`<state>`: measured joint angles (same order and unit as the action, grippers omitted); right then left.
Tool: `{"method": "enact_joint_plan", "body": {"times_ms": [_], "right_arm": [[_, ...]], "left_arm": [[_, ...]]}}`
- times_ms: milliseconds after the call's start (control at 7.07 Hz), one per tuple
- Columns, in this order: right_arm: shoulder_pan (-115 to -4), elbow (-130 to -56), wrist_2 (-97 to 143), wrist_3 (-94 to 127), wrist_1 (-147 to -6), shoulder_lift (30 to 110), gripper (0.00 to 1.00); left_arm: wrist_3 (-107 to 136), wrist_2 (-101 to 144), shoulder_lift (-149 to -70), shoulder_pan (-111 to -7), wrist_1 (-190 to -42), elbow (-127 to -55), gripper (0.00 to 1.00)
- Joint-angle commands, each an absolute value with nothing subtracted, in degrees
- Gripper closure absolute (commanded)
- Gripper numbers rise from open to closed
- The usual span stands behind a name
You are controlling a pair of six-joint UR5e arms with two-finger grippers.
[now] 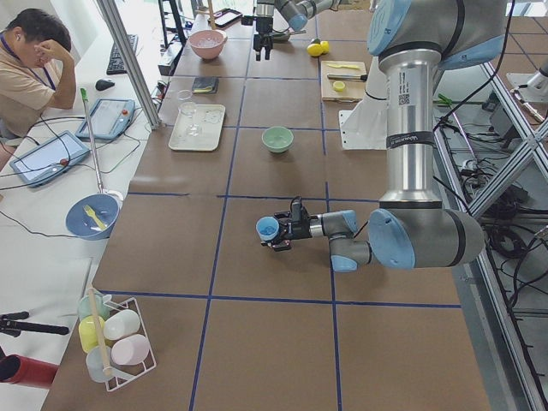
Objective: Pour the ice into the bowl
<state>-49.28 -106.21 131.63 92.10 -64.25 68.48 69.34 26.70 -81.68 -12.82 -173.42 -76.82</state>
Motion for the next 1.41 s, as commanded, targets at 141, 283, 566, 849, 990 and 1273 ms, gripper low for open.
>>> {"method": "enact_joint_plan", "body": {"times_ms": [141,283,566,849,990,1273], "right_arm": [[-48.7,-106.0,130.96,92.11,-64.25,68.29,0.0],[-48.69,-106.0,131.04,92.11,-64.25,68.47,0.0],[-48.78,-106.17,131.22,92.11,-64.16,68.64,0.0],[-48.95,-106.08,131.13,92.11,-64.16,68.9,0.0],[-48.96,-106.26,130.96,92.11,-64.16,69.6,0.0],[-49.3,-106.08,130.96,92.02,-64.16,71.01,0.0]], "left_arm": [[61.55,26.98,-84.88,-14.93,-174.19,-77.51,1.0],[55.52,26.98,-85.51,-15.2,-174.37,-79.09,1.0],[42.07,29.52,-87.44,-16.0,-174.55,-91.44,1.0],[26.07,33.38,-91.98,-15.3,-173.24,-96.05,1.0],[25.84,33.57,-97.33,-14.86,-166.18,-96.33,1.0],[25.32,33.14,-104.91,-10.58,-154.49,-97.38,1.0]]}}
